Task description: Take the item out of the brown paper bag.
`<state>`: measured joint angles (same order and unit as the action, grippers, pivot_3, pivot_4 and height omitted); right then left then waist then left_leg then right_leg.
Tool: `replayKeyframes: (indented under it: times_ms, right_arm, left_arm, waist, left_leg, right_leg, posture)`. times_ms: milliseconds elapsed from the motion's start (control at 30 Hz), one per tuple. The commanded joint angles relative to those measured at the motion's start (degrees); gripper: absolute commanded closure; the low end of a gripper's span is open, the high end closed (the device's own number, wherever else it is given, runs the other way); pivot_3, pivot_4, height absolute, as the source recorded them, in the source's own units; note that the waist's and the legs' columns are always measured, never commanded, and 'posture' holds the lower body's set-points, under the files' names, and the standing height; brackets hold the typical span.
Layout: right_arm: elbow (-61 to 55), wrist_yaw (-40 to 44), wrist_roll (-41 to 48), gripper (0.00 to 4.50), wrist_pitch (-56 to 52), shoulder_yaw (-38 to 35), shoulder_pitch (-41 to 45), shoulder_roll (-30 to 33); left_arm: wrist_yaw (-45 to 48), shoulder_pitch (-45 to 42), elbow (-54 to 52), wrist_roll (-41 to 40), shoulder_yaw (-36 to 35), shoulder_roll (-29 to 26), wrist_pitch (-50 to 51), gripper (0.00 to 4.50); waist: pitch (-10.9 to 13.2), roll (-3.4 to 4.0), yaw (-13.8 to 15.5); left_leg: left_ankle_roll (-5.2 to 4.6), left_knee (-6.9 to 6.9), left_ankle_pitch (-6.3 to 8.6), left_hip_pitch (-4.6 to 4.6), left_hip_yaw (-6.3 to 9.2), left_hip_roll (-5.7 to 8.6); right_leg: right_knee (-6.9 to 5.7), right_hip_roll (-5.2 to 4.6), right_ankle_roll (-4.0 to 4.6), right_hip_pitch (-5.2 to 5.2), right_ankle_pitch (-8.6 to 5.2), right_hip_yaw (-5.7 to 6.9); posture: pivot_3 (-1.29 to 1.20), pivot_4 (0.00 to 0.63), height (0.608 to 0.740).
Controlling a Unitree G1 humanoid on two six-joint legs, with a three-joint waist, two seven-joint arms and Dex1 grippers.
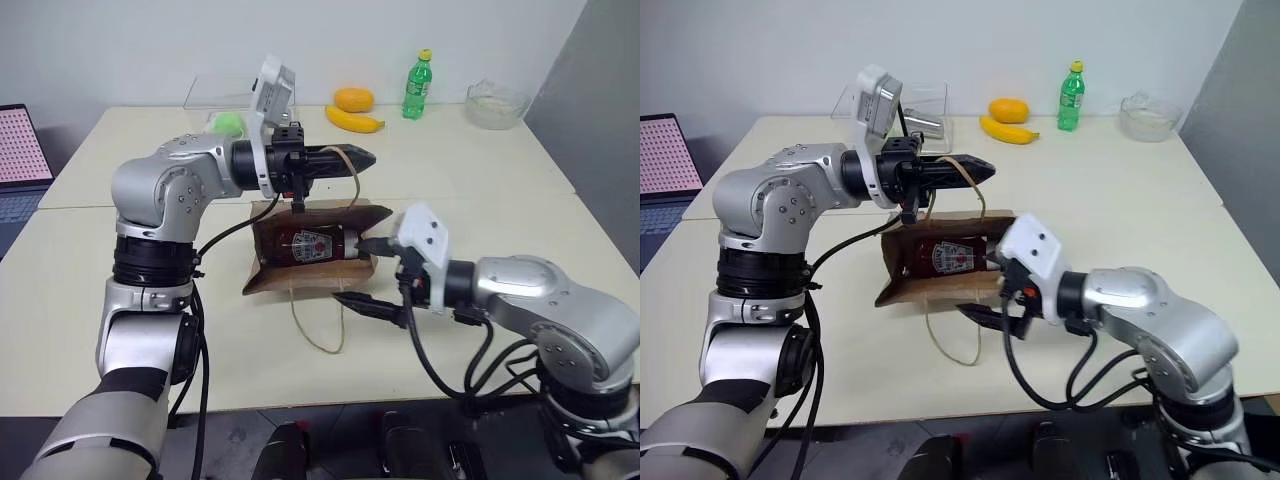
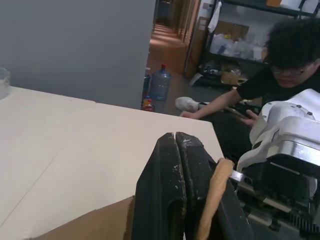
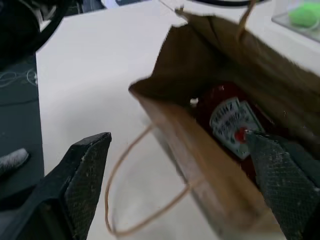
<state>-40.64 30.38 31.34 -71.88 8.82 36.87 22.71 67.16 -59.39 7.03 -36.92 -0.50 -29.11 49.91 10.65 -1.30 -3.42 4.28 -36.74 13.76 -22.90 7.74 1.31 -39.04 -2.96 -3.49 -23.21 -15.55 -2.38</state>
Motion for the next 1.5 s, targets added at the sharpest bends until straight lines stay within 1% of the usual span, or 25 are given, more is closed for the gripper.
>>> replayKeyframes:
  times_ms: [33,233,300,467,633,800,900,1000,1267,1500]
  right_arm:
    - [5.67,-4.51,-3.75,0.03,0.76,4.21,4.01,-2.32]
    - [18.89,-6.45,-12.95,0.03,7.87,15.56,11.75,-3.54]
    - [23.32,-6.75,-16.00,0.03,10.95,18.41,13.41,-4.68]
    - [32.02,-7.00,-24.27,0.03,18.59,24.38,15.71,-5.24]
    - [37.73,-5.32,-29.78,0.03,22.85,27.25,16.10,-5.29]
    - [37.81,-1.56,-34.60,0.03,25.12,30.78,15.90,-3.66]
    - [38.06,-0.07,-37.27,0.03,26.05,32.31,16.17,-3.93]
    - [40.85,0.76,-40.68,0.03,27.40,34.26,16.85,-4.64]
    - [48.41,1.29,-45.88,0.03,31.25,33.87,16.90,-7.58]
    - [59.41,2.18,-50.83,0.03,37.15,34.59,18.29,-9.11]
  left_arm:
    - [0.43,-0.32,-2.52,-1.61,-0.87,-0.51,-0.17,4.50]
    - [0.69,0.44,-3.31,-1.80,-0.22,-0.37,-0.91,4.50]
    - [0.58,0.62,-3.51,-1.85,-0.20,-0.25,-1.01,4.50]
    - [0.00,0.73,-3.51,-1.95,-0.40,0.41,-1.45,4.50]
    - [-0.51,0.52,-3.08,-1.92,-0.78,0.90,-1.91,4.50]
    - [-0.99,-0.05,-2.03,-1.51,-1.25,0.97,-2.96,4.50]
    - [-1.28,-0.13,-1.69,-1.47,-1.31,1.00,-3.50,4.50]
    - [-1.56,-0.28,-1.56,-1.59,-1.38,1.10,-3.72,4.50]
    - [-2.00,-0.12,-2.08,-1.87,-1.35,1.34,-3.87,4.50]
    - [-2.22,0.18,-2.63,-1.91,-1.08,1.47,-4.06,4.50]
  waist:
    - [0.00,0.00,0.00]
    - [0.00,0.00,-0.07]
    - [0.00,0.01,-0.17]
    - [0.00,0.01,-0.37]
    - [0.00,0.01,-0.40]
    - [0.00,0.00,-0.45]
    - [0.00,0.01,-0.46]
    - [0.00,0.01,-0.55]
    - [0.00,0.00,-0.57]
    - [0.00,0.00,-0.58]
  left_leg:
    - [0.00,0.00,0.00,0.00,0.01,0.00]
    - [0.00,0.03,0.00,-0.01,0.00,0.02]
    - [0.00,0.03,0.00,-0.01,-0.01,0.01]
    - [0.01,0.03,0.00,-0.03,0.00,0.02]
    - [0.01,0.03,0.00,-0.02,0.00,0.02]
    - [0.01,0.03,-0.01,-0.01,0.00,0.02]
    - [0.01,0.02,-0.01,-0.01,0.00,0.02]
    - [0.01,0.02,-0.01,-0.01,0.00,0.02]
    - [0.03,0.02,-0.02,-0.01,0.01,0.03]
    - [0.05,0.02,-0.03,0.00,0.01,0.03]
  right_leg:
    - [0.00,0.00,0.00,0.00,0.00,0.00]
    - [0.03,-0.01,0.00,-0.03,0.00,0.00]
    - [0.02,0.00,0.00,-0.04,0.00,0.00]
    - [0.02,-0.01,0.01,-0.06,0.00,-0.01]
    - [0.02,-0.01,0.01,-0.06,0.01,-0.01]
    - [0.01,-0.01,0.01,-0.06,0.01,-0.01]
    - [0.01,-0.01,0.01,-0.06,0.01,-0.01]
    - [0.01,-0.01,0.01,-0.06,0.01,-0.01]
    - [0.00,-0.01,0.01,-0.05,0.01,-0.01]
    - [0.00,-0.01,0.01,-0.05,0.01,-0.01]
  posture:
    - [0.00,0.150,0.740]
    - [0.00,0.150,0.740]
    - [0.00,0.150,0.740]
    - [0.00,0.150,0.740]
    - [0.00,0.150,0.740]
    - [0.00,0.150,0.740]
    - [0.00,0.150,0.740]
    - [0.00,0.150,0.740]
    - [0.00,0.150,0.740]
    - [0.00,0.150,0.740]
